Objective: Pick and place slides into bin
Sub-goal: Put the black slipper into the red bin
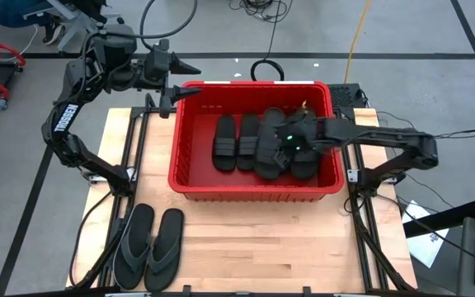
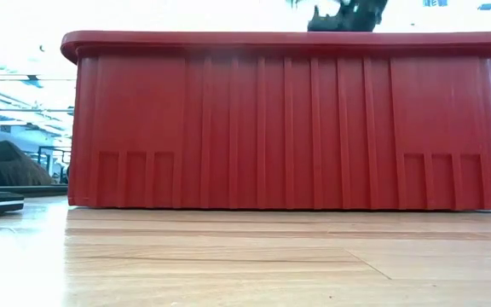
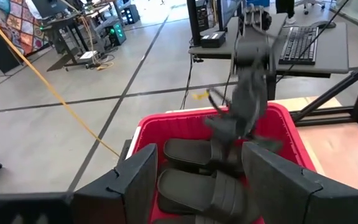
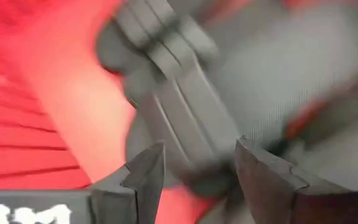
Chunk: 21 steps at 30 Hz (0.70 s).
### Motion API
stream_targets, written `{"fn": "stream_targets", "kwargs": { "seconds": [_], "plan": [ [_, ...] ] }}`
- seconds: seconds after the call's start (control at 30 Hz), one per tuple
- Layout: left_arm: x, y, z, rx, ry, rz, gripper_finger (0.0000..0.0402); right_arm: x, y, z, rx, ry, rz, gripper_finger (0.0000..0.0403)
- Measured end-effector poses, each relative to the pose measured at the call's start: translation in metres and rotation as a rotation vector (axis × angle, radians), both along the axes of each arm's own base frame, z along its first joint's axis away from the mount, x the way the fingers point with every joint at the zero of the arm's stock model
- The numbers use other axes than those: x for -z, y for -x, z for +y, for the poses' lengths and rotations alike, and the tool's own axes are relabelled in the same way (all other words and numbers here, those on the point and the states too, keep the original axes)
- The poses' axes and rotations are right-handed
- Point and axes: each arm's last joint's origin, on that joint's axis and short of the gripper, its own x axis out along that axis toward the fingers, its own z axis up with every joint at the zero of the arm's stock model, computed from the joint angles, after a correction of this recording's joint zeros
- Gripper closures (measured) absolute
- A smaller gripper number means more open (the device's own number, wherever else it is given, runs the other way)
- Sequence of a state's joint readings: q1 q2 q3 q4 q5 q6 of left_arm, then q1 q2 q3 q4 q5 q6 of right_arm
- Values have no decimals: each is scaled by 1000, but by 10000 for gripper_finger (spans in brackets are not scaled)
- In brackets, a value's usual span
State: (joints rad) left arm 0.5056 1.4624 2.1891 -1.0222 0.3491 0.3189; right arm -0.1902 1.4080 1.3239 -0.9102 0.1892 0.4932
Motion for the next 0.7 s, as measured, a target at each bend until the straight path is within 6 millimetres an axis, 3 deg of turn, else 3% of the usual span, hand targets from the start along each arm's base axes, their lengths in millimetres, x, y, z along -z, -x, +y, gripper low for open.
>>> {"fn": "stream_targets", "kwargs": {
  "seconds": [0.17,0.3,0.5,0.7],
  "plan": [
    [0,-1,1,2,-43,9,165,-38,20,0,-295,232,-123,232],
    [1,-1,1,-8,-26,7,165,-49,43,-21,-382,221,-157,239],
    [1,-1,2,-35,-6,7,165,-42,65,-66,-545,-5,-276,247],
    [1,-1,2,-60,49,-2,165,-30,52,-93,-641,-144,-469,229]
  ]
}}
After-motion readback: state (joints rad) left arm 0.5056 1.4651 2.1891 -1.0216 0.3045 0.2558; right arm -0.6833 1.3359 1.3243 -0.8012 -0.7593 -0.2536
